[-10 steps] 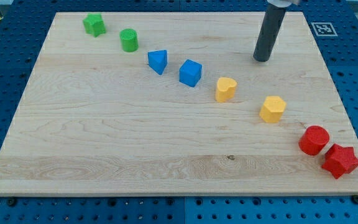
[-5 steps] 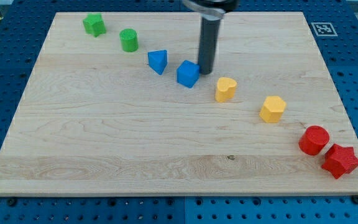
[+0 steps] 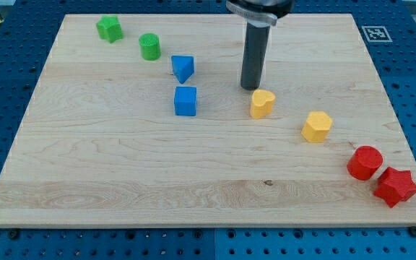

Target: Move the blue cube towards the left center

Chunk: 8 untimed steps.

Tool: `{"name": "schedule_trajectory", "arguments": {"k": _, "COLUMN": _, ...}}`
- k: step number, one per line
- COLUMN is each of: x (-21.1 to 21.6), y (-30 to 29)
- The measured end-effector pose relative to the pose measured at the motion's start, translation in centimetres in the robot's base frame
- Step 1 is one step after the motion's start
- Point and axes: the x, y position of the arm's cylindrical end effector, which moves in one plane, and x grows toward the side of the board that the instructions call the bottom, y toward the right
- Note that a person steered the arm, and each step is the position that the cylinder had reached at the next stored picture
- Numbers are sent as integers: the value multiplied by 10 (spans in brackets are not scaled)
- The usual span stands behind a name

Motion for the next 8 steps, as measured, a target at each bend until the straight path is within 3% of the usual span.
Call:
{"name": "schedule_trajectory", "arguments": {"k": 1, "x": 33, "y": -34}}
{"name": "schedule_trajectory", "arguments": {"k": 3, "x": 49, "y": -155}}
{"name": "schedule_trajectory", "arguments": {"k": 5, "x": 48, "y": -152}}
{"name": "schedule_trajectory", "arguments": {"k": 7, "x": 38, "y": -102}}
{"name": "schedule_trajectory", "arguments": {"k": 8, "x": 19, "y": -124}}
